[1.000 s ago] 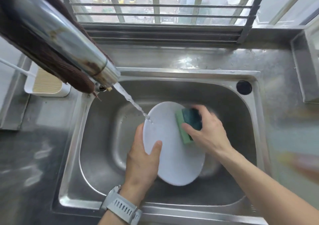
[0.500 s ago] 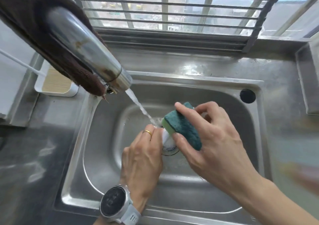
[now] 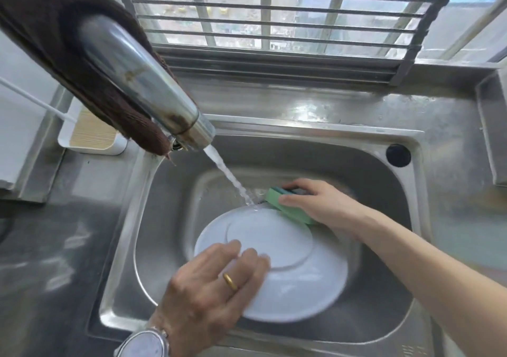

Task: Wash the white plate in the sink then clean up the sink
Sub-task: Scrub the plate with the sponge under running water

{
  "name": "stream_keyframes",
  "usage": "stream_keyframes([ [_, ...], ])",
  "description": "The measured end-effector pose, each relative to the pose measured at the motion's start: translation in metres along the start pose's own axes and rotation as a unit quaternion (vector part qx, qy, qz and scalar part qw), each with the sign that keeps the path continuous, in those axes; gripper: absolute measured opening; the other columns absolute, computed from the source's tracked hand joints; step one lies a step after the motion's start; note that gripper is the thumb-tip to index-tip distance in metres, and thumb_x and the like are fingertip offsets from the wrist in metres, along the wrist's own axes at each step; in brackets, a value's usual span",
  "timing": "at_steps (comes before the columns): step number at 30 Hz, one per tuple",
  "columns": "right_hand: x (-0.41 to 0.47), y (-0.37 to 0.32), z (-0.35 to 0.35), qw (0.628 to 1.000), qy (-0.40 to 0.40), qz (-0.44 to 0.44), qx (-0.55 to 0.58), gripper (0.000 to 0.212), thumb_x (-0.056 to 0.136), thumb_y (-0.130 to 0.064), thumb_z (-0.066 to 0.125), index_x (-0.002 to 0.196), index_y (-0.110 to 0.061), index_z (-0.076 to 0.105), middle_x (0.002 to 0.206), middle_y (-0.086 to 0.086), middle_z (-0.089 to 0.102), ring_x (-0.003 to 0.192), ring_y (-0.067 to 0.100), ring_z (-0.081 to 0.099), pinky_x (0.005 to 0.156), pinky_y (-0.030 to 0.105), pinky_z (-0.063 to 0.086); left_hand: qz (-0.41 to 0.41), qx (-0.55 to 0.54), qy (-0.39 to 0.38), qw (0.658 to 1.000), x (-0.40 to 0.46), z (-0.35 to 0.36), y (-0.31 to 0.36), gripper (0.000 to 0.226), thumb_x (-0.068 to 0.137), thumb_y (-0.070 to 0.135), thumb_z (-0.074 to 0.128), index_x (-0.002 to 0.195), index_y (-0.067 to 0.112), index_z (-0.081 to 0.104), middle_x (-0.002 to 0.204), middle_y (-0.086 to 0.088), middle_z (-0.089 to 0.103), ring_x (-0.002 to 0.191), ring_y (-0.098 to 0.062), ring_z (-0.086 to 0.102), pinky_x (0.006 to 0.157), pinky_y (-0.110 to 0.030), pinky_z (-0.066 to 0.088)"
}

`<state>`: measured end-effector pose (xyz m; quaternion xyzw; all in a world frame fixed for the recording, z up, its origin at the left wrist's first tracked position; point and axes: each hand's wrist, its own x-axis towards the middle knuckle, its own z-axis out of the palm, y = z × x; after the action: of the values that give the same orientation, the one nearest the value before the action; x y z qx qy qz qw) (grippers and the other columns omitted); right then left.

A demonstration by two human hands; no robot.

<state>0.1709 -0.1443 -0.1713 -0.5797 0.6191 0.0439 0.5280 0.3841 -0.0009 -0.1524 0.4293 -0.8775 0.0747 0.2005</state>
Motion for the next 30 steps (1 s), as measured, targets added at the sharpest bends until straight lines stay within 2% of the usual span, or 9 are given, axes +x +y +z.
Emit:
stream_keyframes([
  [4,0.014,0.001,0.005,0.995,-0.019,0.043,0.093,0.048,0.07,-0.048,0.083,0.115,-0.039,0.067,0.11,-0.012,0.066,0.094,0.006,0.063,0.077,0.024,0.049,-0.029,-0.035,0.007,0.999,-0.006,0.003,-0.004,0.028,0.097,0.003,0.057,0.108,0.011,0.081,0.099,-0.01,0.075,0.091,-0.032,0.075,0.078,-0.041,0.063],
  [6,0.013,0.008,0.01,0.981,0.017,0.061,0.185,0.048,0.066,-0.039,0.087,0.11,-0.038,0.07,0.105,-0.009,0.07,0.092,0.012,0.068,0.075,0.026,0.054,-0.207,-0.071,0.013,0.976,-0.003,0.001,-0.004,0.033,0.092,0.01,0.063,0.12,0.02,0.077,0.118,-0.01,0.068,0.105,-0.028,0.07,0.08,-0.037,0.059],
  [8,0.007,0.018,0.016,0.955,0.055,0.065,0.285,0.048,0.063,-0.031,0.089,0.108,-0.035,0.072,0.106,-0.005,0.074,0.091,0.016,0.072,0.08,0.032,0.06,-0.43,-0.129,0.014,0.894,0.006,0.0,0.002,0.053,0.084,0.022,0.067,0.137,0.029,0.061,0.135,0.001,0.052,0.115,-0.014,0.06,0.085,-0.031,0.05],
  [10,0.002,0.027,0.027,0.931,0.11,0.061,0.344,0.047,0.064,-0.026,0.088,0.107,-0.033,0.072,0.107,-0.005,0.075,0.092,0.018,0.073,0.085,0.039,0.061,-0.6,-0.238,0.037,0.763,0.019,0.005,0.009,0.069,0.085,0.012,0.072,0.145,0.033,0.047,0.14,0.011,0.046,0.123,-0.006,0.057,0.103,-0.033,0.048],
  [14,-0.013,0.035,0.052,0.908,0.189,0.034,0.373,0.043,0.07,-0.022,0.086,0.108,-0.034,0.07,0.106,-0.011,0.072,0.098,0.015,0.071,0.092,0.044,0.057,-0.752,-0.54,0.182,0.331,0.05,0.001,0.017,0.028,0.101,0.01,0.058,0.124,0.02,0.072,0.123,-0.006,0.077,0.117,-0.025,0.071,0.105,-0.048,0.053],
  [16,-0.017,0.038,0.06,0.911,0.214,0.015,0.351,0.045,0.07,-0.027,0.085,0.111,-0.037,0.068,0.11,-0.014,0.07,0.102,0.012,0.068,0.094,0.04,0.055,-0.718,-0.62,0.208,0.237,0.06,-0.003,0.019,0.045,0.101,0.044,0.048,0.128,0.015,0.071,0.124,-0.012,0.076,0.12,-0.031,0.069,0.108,-0.05,0.049],
  [18,-0.019,0.04,0.064,0.924,0.235,-0.007,0.302,0.048,0.074,-0.028,0.083,0.116,-0.042,0.063,0.118,-0.012,0.066,0.106,0.005,0.063,0.096,0.034,0.051,-0.703,-0.643,0.212,0.217,0.061,-0.003,0.02,0.06,0.092,0.056,0.047,0.131,0.015,0.069,0.124,-0.013,0.076,0.117,-0.029,0.072,0.103,-0.047,0.049],
  [23,-0.04,0.034,0.068,0.944,0.269,-0.079,0.173,0.056,0.08,-0.032,0.079,0.13,-0.044,0.058,0.112,-0.01,0.052,0.107,-0.005,0.053,0.089,0.007,0.037,-0.744,-0.573,0.197,0.28,0.052,0.006,0.017,0.03,0.099,0.022,0.062,0.127,0.02,0.07,0.112,-0.006,0.081,0.103,-0.025,0.077,0.09,-0.042,0.057],
  [30,-0.062,-0.021,0.091,0.933,0.225,-0.265,0.093,0.06,0.085,-0.045,0.07,0.142,-0.04,0.051,0.127,-0.002,0.043,0.12,0.013,0.052,0.101,0.018,0.042,-0.693,-0.623,0.207,0.299,0.063,0.016,0.028,0.042,0.1,0.045,0.059,0.116,0.01,0.074,0.129,-0.03,0.067,0.117,-0.033,0.071,0.102,-0.035,0.057],
])
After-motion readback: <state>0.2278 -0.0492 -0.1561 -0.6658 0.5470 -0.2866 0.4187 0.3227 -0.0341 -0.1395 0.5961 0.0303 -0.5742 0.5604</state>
